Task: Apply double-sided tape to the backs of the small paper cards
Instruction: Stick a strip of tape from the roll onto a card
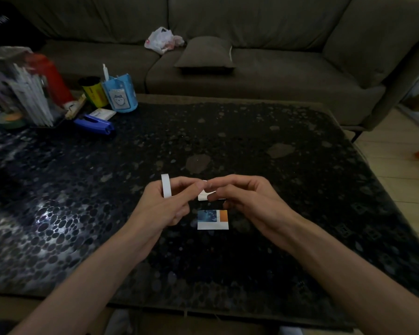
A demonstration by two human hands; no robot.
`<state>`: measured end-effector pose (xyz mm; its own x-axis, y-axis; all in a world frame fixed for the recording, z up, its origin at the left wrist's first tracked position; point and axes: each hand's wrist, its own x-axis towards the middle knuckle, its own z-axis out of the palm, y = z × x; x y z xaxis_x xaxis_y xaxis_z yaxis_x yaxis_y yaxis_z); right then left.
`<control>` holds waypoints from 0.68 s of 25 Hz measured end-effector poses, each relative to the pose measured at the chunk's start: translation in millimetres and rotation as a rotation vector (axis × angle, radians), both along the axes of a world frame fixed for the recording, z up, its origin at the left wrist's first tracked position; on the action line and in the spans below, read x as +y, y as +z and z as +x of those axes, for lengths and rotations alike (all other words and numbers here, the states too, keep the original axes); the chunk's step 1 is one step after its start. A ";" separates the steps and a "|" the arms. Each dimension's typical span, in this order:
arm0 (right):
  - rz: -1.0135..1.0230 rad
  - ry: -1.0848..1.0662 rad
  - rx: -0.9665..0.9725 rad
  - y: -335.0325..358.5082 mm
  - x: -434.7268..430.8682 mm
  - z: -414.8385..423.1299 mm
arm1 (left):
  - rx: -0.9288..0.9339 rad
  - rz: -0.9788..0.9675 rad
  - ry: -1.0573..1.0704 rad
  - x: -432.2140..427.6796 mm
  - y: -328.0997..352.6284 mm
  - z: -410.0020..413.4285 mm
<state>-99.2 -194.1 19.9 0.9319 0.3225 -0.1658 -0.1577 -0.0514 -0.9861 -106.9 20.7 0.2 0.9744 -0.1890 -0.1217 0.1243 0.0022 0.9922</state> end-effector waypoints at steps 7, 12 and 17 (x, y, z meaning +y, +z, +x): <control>-0.022 -0.028 0.000 -2.8 -1.8 2.4 | -0.001 0.002 -0.008 -0.7 2.2 -1.1; -0.055 -0.050 -0.013 -6.0 -3.2 4.4 | -0.012 0.013 -0.002 -3.2 3.1 -2.2; -0.045 -0.064 -0.014 -6.7 -3.3 5.9 | -0.013 0.008 -0.009 -2.6 1.2 -1.6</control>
